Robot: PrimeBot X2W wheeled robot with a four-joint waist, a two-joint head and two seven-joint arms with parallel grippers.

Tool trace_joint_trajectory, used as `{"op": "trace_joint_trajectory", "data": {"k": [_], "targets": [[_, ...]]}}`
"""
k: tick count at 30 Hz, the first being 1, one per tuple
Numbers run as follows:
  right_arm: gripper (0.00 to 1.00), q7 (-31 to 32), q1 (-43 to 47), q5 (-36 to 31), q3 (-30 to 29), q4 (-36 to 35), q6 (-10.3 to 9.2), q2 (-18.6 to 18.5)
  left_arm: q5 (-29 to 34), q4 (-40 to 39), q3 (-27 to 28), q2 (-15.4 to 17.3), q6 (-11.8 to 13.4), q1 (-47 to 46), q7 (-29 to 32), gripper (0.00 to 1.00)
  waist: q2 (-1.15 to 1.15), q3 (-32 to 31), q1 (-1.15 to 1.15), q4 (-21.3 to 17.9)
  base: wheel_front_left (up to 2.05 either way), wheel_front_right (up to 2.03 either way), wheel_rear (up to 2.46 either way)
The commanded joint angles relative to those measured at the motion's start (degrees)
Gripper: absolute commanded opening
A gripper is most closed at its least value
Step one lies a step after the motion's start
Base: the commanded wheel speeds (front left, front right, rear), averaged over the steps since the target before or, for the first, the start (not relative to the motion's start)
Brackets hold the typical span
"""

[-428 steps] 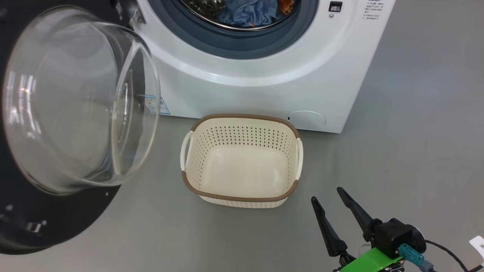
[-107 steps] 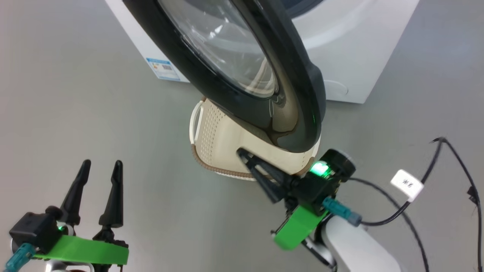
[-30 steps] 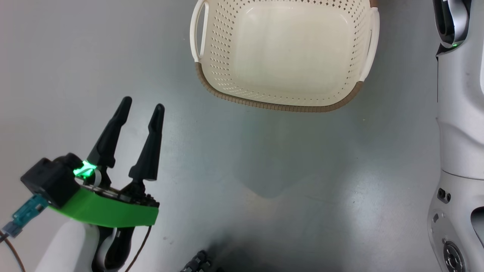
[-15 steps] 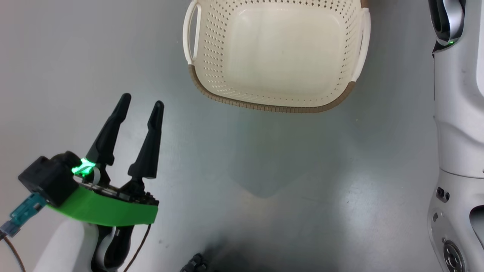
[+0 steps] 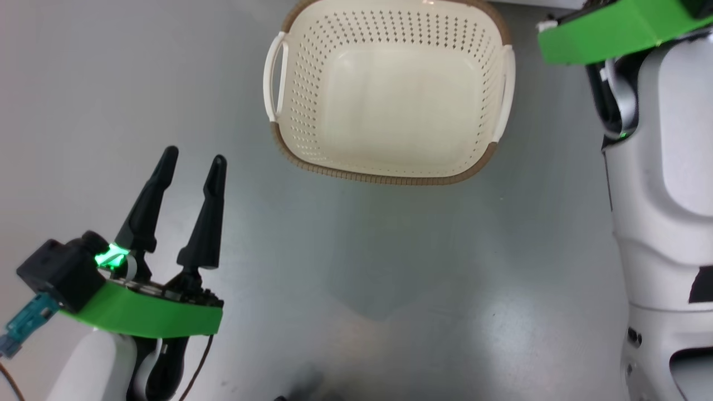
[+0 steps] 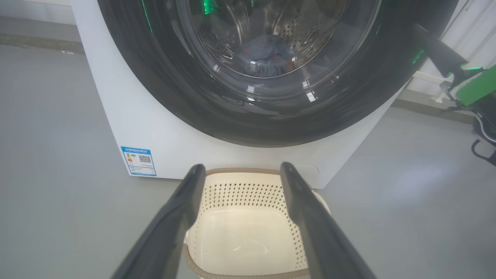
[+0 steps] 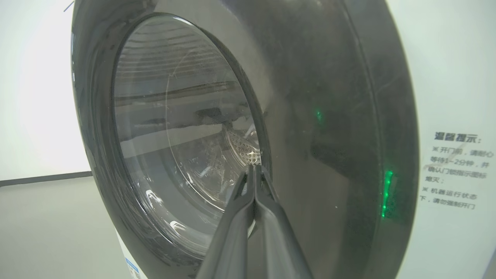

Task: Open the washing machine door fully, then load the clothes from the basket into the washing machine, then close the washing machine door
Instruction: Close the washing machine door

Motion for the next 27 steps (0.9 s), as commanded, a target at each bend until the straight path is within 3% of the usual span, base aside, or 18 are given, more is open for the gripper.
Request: {"op": "trace_joint_trajectory", "data": {"k": [1, 15, 18, 19, 20, 27], "targets": [[0.0, -0.17, 2.31, 0.96, 1.55, -1.8, -0.34, 2.23, 0.61, -0.86, 2.72, 2.3, -0.09, 1.49, -0.35, 1.0, 0.0, -1.83, 0.0, -0.95, 0.0, 0.0, 0.0], [0.02, -0.17, 16.61, 4.7, 4.12, -2.08, -0.34, 2.23, 3.08, -0.81, 5.7, 2.51, -0.09, 5.76, -0.35, 1.0, 0.0, -11.1, 0.0, -4.41, 0.0, 0.0, 0.0], [0.45, -0.17, 19.55, 5.61, 4.11, -1.93, -0.34, 2.23, 3.68, -0.74, 6.38, 2.55, -0.09, 6.91, -0.35, 1.0, 0.0, -12.94, 0.0, -5.25, 0.0, 0.0, 0.0], [0.66, -0.17, 20.49, 5.99, 4.02, -1.84, -0.34, 2.23, 3.89, -0.75, 6.59, 2.52, -0.09, 7.24, -0.35, 1.0, 0.0, -13.53, 0.0, -5.5, 0.0, 0.0, 0.0], [0.99, -0.17, 21.4, 6.16, 4.06, -1.78, -0.34, 2.23, 4.1, -0.76, 6.8, 2.5, -0.09, 7.59, -0.35, 1.0, 0.0, -14.11, 0.0, -5.76, 0.0, 0.0, 0.0], [1.0, -0.17, 26.72, 6.71, 4.0, -2.41, -0.34, 2.23, 5.2, -0.69, 8.0, 2.37, -0.09, 9.43, -0.35, 1.0, 0.0, -17.2, 0.0, -7.34, 0.0, 0.0, 0.0]]}}
